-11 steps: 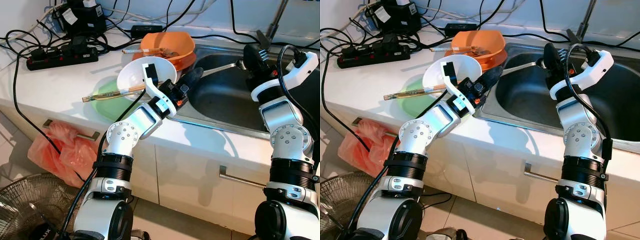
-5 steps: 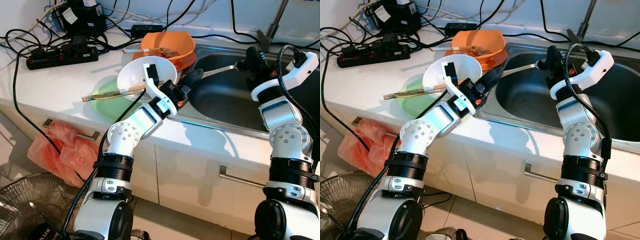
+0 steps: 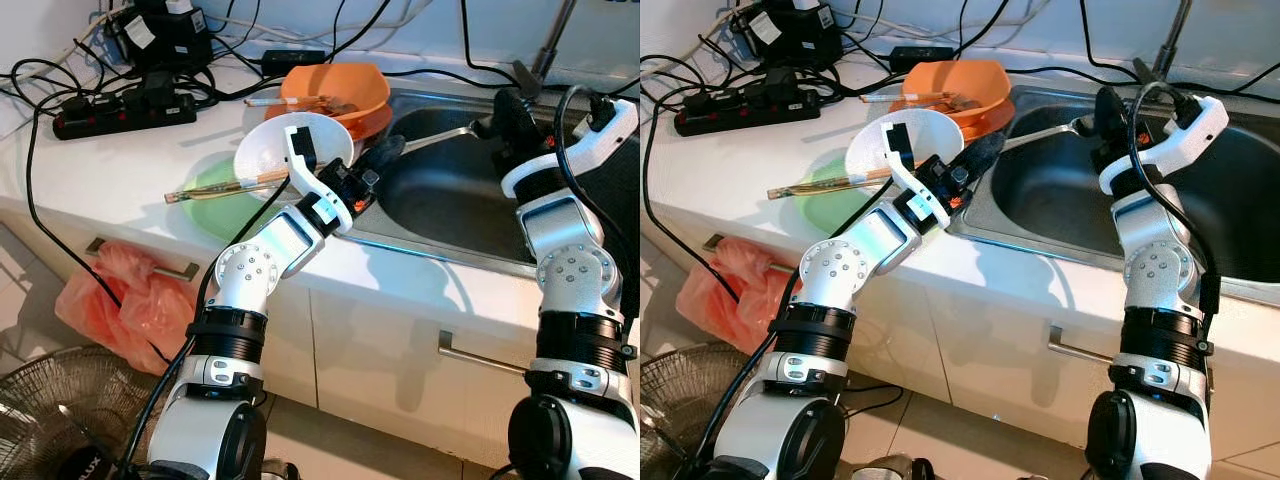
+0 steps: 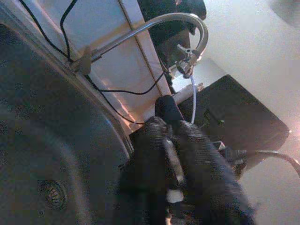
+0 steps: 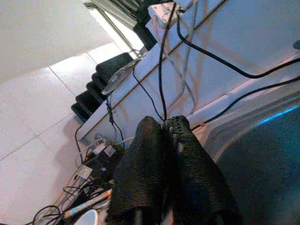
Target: Kitchen organization
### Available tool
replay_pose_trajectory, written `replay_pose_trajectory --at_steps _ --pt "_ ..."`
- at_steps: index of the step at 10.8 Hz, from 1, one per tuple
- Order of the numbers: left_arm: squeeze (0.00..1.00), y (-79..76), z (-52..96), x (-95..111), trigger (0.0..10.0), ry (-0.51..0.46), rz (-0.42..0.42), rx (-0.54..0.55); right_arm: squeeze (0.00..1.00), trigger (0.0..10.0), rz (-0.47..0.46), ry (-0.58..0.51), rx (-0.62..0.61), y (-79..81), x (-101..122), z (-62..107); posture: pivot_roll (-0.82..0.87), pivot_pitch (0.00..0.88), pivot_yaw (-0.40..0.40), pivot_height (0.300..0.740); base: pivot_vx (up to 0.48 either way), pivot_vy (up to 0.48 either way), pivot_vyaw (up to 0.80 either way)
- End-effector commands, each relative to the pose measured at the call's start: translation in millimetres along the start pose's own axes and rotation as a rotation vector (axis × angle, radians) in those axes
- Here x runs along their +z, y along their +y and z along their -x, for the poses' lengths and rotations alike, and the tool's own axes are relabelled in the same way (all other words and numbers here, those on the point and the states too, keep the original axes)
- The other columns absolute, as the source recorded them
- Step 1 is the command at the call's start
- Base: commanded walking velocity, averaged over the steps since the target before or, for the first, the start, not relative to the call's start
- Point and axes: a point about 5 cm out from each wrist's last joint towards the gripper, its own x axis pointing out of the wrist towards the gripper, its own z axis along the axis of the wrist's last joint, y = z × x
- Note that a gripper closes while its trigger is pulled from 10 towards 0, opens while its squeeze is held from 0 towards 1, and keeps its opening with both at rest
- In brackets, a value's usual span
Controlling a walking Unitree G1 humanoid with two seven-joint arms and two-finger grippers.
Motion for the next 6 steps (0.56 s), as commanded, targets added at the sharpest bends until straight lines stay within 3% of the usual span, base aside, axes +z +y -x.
replay_pose_trajectory --at_steps 1,6 --pt "1.00 -13.4 -11.6 -22.1 10.0 0.033 0.046 -0.077 0.00 0.0 0.028 -0.003 -0.036 -3.8 1.6 -1.1 0.08 0.042 0.071 0.740 0.000 0.000 0.00" --pt "1.00 -19.3 -10.5 -23.3 10.0 0.070 0.032 -0.105 0.00 0.0 0.037 -0.005 -0.051 -4.3 -2.7 -1.3 0.09 0.040 0.072 0.740 0.000 0.000 0.00"
